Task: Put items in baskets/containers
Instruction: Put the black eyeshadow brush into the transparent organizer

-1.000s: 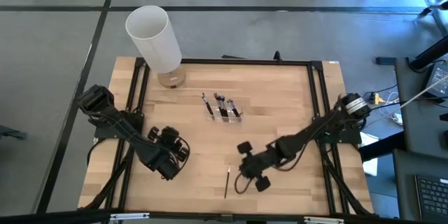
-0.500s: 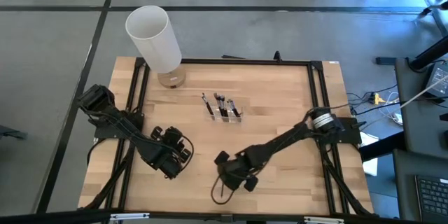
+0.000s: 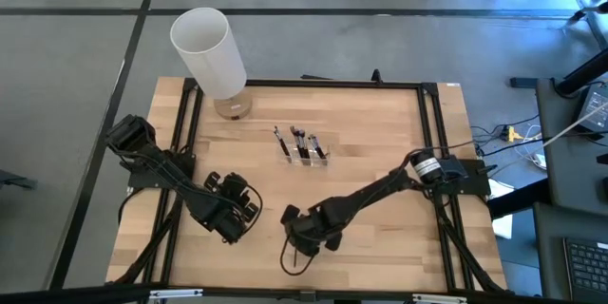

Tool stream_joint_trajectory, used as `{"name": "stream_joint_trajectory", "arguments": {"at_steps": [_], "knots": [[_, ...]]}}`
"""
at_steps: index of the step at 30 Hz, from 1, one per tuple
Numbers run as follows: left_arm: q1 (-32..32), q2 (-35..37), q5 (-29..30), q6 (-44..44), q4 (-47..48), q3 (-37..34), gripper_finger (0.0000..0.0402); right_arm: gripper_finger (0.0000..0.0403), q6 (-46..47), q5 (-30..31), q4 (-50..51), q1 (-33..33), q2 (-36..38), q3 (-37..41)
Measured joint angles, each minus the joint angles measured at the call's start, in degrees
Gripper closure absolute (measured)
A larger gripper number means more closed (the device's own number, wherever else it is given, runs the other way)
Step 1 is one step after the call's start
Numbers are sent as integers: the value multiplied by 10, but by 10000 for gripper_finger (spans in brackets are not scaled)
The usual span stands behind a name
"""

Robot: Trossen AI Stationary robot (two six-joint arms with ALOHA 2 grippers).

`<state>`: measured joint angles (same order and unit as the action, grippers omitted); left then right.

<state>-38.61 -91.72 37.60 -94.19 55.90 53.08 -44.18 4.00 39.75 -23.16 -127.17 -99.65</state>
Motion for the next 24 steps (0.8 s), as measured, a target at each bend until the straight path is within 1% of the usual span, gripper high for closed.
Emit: {"name": "stream_joint_trajectory", "arguments": {"at_steps": [5, 8, 13, 14, 17, 19, 21, 24], "knots": [[0, 0, 0, 0, 0, 0, 263, 306, -28, 1, -34, 0, 0, -7], [0, 0, 0, 0, 0, 0, 263, 306, -31, -19, -73, 5, -2, -1], [0, 0, 1, 0, 0, 0, 263, 306, -51, -29, -98, 22, -24, 0], [0, 0, 1, 2, 0, 0, 263, 306, -53, -23, -111, 27, -27, -1], [1, 0, 4, 4, 0, 0, 263, 306, -44, -37, -124, 43, -40, -2], [1, 0, 4, 5, 1, 0, 263, 308, -31, -57, -121, 53, -45, -3], [1, 0, 4, 7, 2, 0, 263, 315, -1, -92, -110, 65, -49, -3], [1, 0, 6, 21, 3, 0, 263, 340, 42, -129, -93, 79, -52, -4]]}}
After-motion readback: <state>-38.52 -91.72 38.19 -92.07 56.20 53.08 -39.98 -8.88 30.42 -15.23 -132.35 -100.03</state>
